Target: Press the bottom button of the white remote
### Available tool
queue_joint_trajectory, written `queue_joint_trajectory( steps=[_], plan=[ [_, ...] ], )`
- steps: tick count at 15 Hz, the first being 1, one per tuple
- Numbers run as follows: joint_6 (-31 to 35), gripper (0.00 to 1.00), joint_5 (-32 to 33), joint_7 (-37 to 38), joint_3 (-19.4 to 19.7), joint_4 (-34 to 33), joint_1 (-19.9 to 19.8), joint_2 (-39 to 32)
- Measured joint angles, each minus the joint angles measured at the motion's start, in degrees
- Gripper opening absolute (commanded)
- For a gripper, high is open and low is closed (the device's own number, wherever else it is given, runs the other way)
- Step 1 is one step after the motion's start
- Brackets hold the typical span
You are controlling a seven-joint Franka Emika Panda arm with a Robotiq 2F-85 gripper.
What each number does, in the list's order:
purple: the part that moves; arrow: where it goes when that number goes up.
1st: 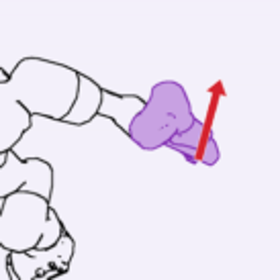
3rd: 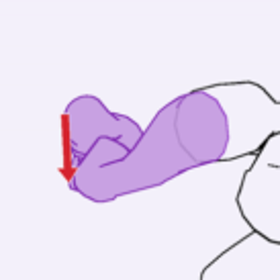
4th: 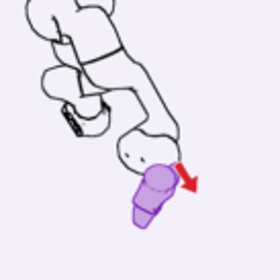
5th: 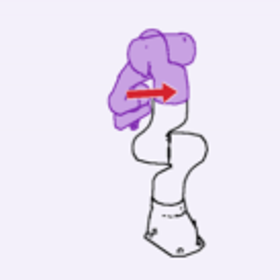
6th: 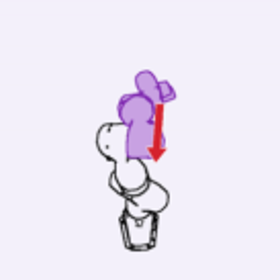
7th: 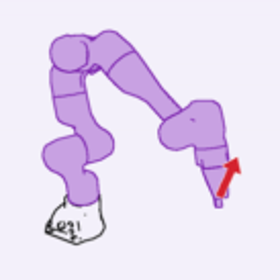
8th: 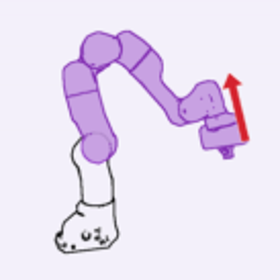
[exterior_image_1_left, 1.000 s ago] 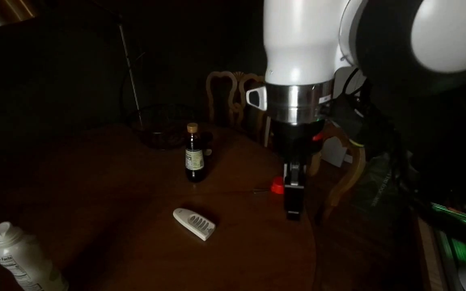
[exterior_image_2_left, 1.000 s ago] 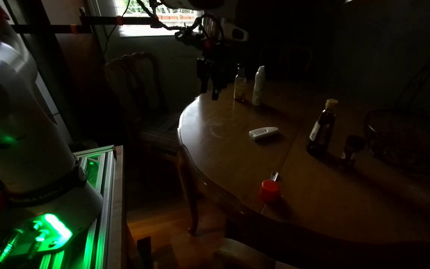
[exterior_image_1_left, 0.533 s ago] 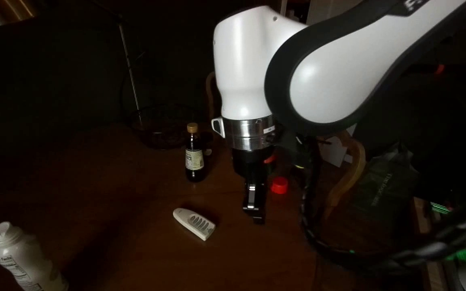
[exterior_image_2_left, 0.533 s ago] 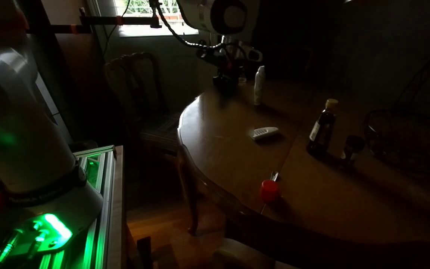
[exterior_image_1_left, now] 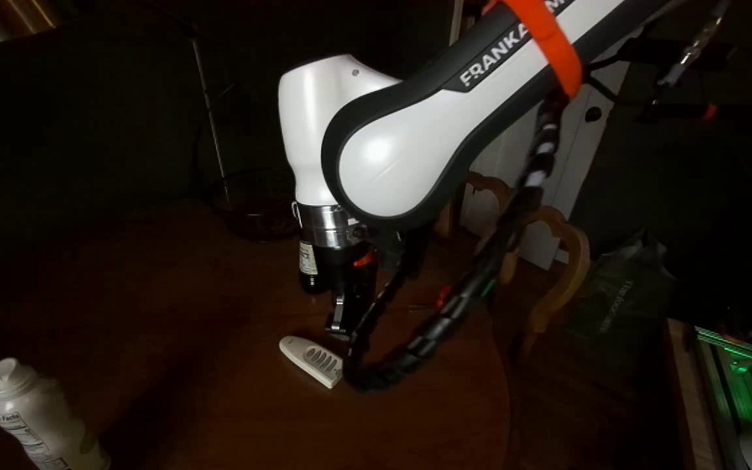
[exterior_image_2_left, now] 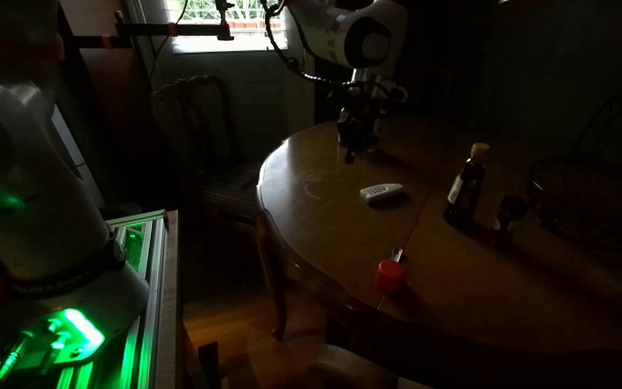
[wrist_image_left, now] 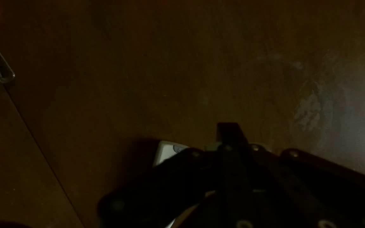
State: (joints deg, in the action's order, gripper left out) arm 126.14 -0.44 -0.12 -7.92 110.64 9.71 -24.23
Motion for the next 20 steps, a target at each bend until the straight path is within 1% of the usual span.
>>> queue_joint_trajectory(
  steps=[3,7,10,13,16,20],
  plan=[
    [-0.71,0.01,-0.03,0.0,0.19,-3.02,-0.24,-2.8],
    [-0.79,0.0,-0.03,0.0,0.19,-3.54,-0.22,-3.1],
    [0.34,0.0,0.04,0.0,0.57,-4.0,-0.22,-3.78],
    [1.86,0.0,0.24,0.0,1.58,-5.44,-0.29,-6.11],
    [1.89,0.0,0.25,-0.01,2.25,-7.32,-0.43,-8.96],
    [2.13,0.0,0.34,-0.01,2.36,-9.95,-0.41,-12.47]
  ],
)
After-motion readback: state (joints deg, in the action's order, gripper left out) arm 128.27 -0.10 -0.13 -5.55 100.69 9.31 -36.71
